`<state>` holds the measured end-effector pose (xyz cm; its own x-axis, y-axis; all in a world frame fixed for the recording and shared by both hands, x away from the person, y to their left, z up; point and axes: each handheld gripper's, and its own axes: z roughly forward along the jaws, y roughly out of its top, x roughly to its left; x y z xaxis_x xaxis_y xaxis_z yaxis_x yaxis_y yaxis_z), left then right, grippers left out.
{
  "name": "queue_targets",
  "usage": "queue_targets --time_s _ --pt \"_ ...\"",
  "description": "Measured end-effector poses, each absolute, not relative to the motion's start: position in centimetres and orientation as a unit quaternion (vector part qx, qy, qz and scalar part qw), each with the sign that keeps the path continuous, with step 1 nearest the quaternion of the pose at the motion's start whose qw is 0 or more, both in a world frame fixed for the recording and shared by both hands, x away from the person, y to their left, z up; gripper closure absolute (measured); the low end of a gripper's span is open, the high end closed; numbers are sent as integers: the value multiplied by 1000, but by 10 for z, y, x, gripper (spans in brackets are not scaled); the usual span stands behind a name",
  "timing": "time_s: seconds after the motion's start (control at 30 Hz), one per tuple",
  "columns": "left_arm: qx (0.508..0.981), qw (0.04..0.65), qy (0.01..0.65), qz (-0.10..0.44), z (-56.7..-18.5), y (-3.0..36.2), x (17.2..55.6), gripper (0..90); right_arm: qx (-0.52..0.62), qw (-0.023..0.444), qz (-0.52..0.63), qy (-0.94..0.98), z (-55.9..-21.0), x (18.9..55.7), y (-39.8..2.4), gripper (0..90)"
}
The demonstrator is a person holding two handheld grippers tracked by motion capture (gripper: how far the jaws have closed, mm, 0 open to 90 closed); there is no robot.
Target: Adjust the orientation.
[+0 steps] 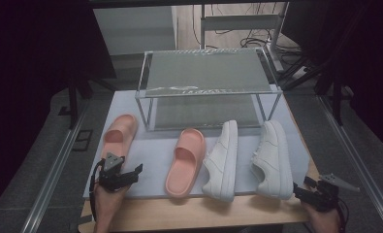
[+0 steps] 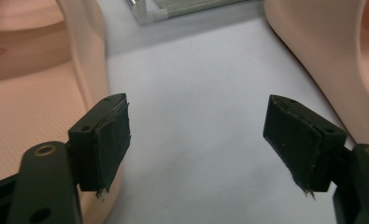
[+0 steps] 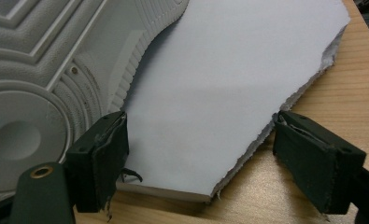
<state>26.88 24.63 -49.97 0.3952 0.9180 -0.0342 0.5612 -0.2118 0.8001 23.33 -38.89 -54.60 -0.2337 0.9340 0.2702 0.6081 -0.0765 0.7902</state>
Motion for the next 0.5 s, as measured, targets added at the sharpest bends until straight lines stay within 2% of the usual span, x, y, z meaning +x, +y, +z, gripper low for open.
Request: queue_targets --time_s 0.5 --pt "739 370 507 244 -492 263 289 338 589 187 438 653 -546 233 -389 185"
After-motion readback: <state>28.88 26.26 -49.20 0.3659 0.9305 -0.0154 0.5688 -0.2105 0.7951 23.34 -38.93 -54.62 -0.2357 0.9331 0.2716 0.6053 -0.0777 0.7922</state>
